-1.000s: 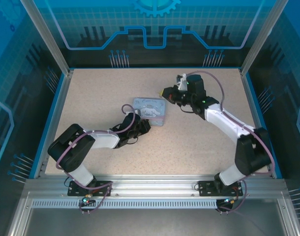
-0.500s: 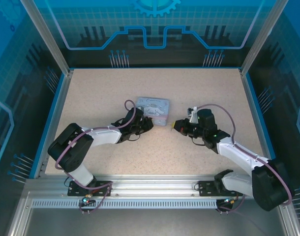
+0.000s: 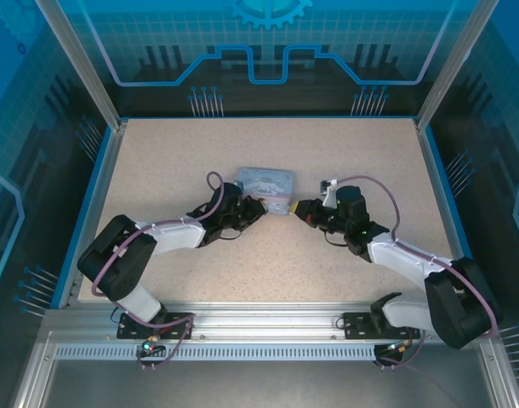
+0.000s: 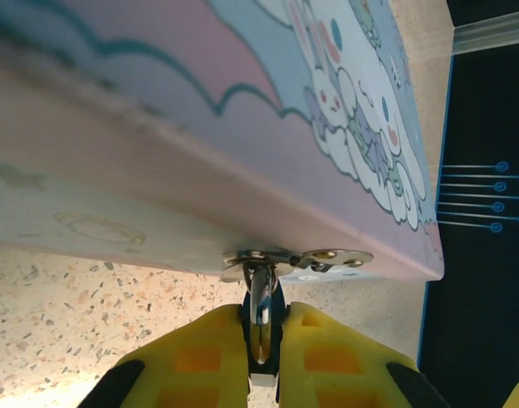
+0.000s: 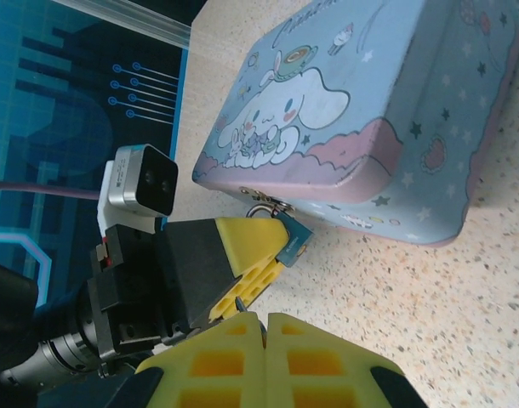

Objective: Unlock the padlock with the key

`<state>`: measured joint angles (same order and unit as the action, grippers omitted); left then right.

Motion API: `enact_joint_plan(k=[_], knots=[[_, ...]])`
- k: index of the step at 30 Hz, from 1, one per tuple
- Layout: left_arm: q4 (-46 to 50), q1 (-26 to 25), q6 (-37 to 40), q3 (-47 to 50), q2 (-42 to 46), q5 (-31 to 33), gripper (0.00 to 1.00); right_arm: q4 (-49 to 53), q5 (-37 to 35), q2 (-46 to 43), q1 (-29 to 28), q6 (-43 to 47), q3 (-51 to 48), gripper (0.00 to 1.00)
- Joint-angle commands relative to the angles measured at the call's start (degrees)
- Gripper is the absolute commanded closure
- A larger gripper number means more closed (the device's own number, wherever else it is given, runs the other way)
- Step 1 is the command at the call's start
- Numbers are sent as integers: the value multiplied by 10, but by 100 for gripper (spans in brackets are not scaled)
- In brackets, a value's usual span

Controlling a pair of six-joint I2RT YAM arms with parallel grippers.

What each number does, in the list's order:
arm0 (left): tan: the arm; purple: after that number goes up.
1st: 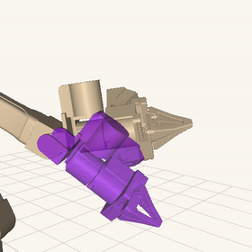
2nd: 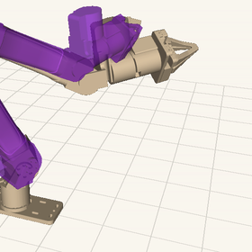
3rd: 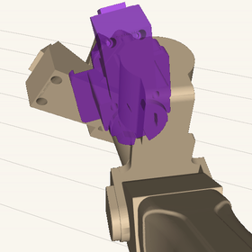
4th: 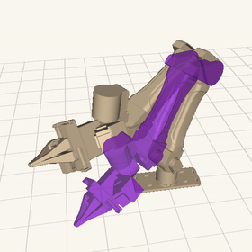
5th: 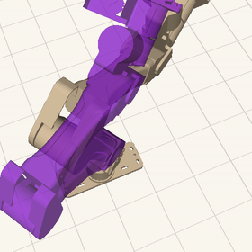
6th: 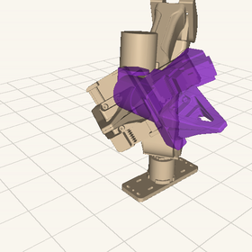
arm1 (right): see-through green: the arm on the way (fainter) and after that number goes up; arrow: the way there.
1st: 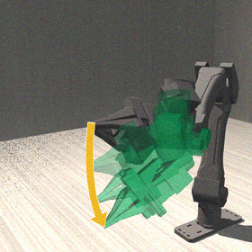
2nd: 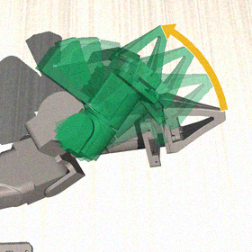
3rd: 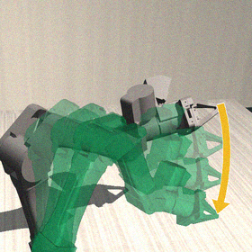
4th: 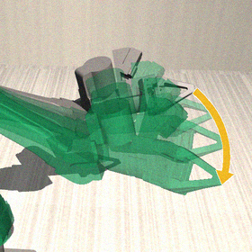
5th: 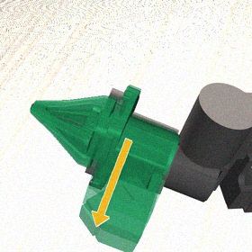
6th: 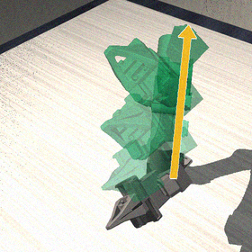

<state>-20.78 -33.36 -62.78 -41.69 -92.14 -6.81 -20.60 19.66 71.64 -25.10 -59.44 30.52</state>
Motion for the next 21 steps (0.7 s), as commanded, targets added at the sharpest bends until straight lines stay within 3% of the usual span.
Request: enact_joint_plan(k=[1,14,21], knots=[[-67,4,-72,19,17,-8,100,-43,-12,8,-8,-12,20,100],[-164,5,-180,23,-11,5,100,-116,-14,92,-14,-37,66,100],[-146,2,-180,4,-12,20,100,-90,8,86,-14,-44,78,100]])
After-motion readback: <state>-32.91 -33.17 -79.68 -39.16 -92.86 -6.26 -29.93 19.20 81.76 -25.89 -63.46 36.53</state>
